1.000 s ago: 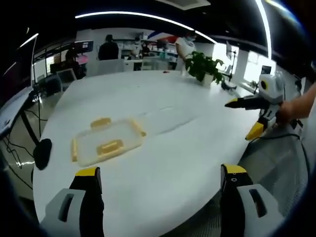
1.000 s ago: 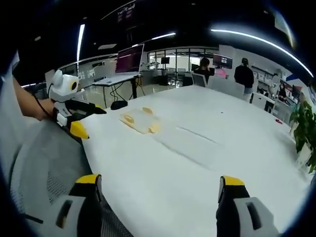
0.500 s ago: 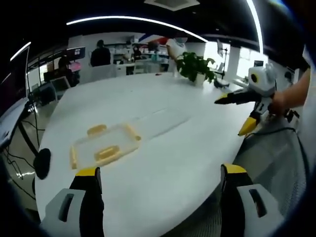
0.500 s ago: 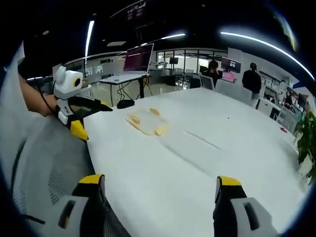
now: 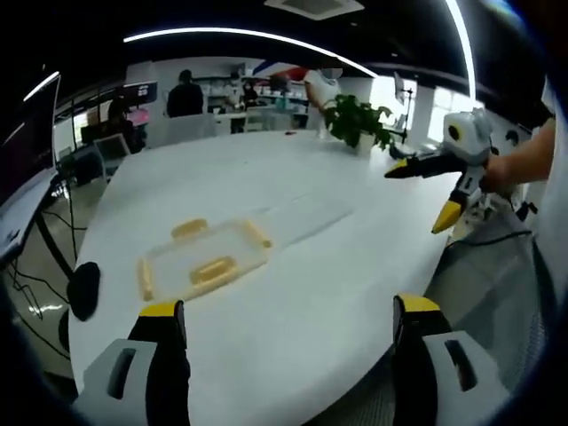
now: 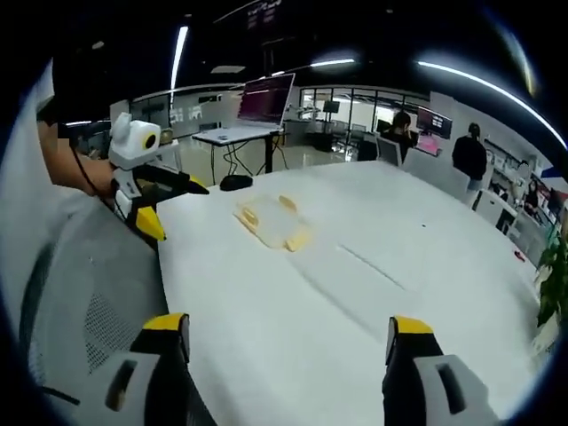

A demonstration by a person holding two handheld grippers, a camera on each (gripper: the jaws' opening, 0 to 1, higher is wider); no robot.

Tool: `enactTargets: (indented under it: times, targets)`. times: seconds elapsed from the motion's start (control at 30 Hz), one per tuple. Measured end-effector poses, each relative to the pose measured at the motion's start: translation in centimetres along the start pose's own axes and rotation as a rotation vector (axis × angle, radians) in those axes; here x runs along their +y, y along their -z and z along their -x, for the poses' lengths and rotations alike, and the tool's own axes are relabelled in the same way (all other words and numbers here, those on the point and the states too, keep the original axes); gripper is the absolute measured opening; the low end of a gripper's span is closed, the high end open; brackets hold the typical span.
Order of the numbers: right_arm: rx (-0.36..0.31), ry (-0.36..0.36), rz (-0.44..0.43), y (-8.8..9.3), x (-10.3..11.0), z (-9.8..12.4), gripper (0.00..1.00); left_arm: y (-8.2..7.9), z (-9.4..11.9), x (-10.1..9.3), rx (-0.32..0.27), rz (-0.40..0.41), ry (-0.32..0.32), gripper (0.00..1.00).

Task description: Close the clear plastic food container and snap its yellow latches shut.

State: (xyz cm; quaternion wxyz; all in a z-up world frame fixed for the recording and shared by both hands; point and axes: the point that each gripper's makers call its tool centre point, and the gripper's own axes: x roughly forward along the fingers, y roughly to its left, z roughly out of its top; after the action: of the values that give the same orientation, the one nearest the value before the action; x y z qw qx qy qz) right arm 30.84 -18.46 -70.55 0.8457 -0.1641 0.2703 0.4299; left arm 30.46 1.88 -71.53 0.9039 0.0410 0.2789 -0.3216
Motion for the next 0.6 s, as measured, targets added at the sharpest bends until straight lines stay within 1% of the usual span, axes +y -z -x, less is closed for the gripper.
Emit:
enactTargets:
  times: [0.27,0.33,0.43,0.6]
  targets:
    - [0.008,-0.036,0.016,-1.3,-0.4,-1.4,0.89,-0.2,-0.2,1.3,0.014,-0.033,0.009,0.95]
    - [0.014,-0.043,0.019,-1.6,-0.6,-1.8,0.88,-0.4,-0.2,1.4,0.007,-0.033,0.019,0.95]
    - [0.012,-0.051,0.021,-2.1,-0.9,-2.4,0.88,-0.3,-0.4,1.9,0.011,-0.039,0.025,0.94]
    - [0.028,-0.064,0.025,-2.7,-1.2,-3.6,0.87,-0.3,-0.6,2.6,0.016,-0.054,0.032,0.94]
